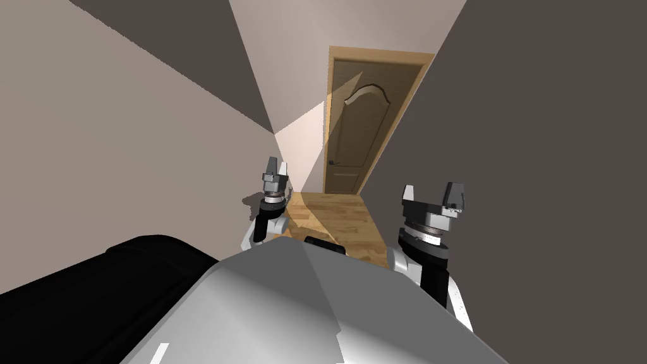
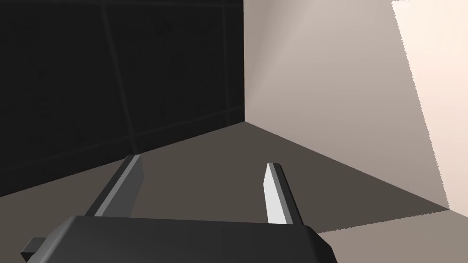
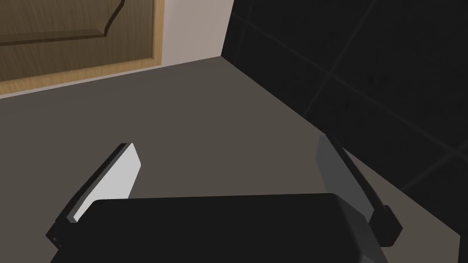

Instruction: Pull the door open

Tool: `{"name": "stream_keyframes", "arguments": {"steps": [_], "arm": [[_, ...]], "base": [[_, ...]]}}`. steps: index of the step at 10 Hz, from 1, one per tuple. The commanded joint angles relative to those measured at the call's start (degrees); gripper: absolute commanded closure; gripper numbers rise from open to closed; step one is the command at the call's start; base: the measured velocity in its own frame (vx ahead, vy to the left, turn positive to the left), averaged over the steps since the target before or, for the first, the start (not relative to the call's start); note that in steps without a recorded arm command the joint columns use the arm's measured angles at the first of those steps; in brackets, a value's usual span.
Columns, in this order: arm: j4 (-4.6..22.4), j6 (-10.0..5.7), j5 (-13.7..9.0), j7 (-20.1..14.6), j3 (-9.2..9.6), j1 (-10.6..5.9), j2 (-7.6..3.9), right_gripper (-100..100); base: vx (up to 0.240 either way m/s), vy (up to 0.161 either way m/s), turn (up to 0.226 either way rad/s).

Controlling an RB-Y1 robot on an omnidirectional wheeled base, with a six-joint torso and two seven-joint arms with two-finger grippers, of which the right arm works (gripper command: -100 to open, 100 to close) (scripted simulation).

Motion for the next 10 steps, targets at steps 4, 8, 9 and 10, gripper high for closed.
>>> {"name": "stream_keyframes", "arguments": {"steps": [4, 8, 9, 10], "arm": [[5.7, -0.59, -1.9, 1.1, 0.24, -2.34, -0.92, -100], [10.1, -1.05, -3.3, 2.0, 0.42, -4.17, -1.58, -100], [11.5, -1.19, -3.7, 2.3, 0.47, -4.74, -1.77, -100], [12.9, -1.33, -4.2, 2.6, 0.53, -5.31, -1.96, -100]], "base": [[0.080, 0.021, 0.066], [0.077, 0.018, 0.056], [0.064, 0.021, 0.065], [0.079, 0.025, 0.070]]}}
